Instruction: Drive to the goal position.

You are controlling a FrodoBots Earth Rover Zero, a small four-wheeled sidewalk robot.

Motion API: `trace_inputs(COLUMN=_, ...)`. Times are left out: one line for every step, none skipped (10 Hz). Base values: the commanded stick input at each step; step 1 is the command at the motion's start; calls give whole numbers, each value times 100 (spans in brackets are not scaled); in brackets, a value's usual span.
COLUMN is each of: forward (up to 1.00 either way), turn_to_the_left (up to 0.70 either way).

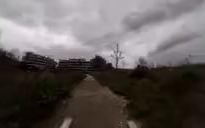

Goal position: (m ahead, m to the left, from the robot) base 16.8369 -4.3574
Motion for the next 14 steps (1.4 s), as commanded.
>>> trace_inputs(forward=70, turn_to_the_left=0)
trace_inputs(forward=70, turn_to_the_left=0)
trace_inputs(forward=70, turn_to_the_left=0)
trace_inputs(forward=70, turn_to_the_left=0)
trace_inputs(forward=70, turn_to_the_left=9)
trace_inputs(forward=70, turn_to_the_left=28)
trace_inputs(forward=70, turn_to_the_left=15)
trace_inputs(forward=70, turn_to_the_left=0)
trace_inputs(forward=70, turn_to_the_left=0)
trace_inputs(forward=70, turn_to_the_left=0)
trace_inputs(forward=70, turn_to_the_left=0)
trace_inputs(forward=70, turn_to_the_left=0)
trace_inputs(forward=70, turn_to_the_left=0)
trace_inputs(forward=70, turn_to_the_left=0)
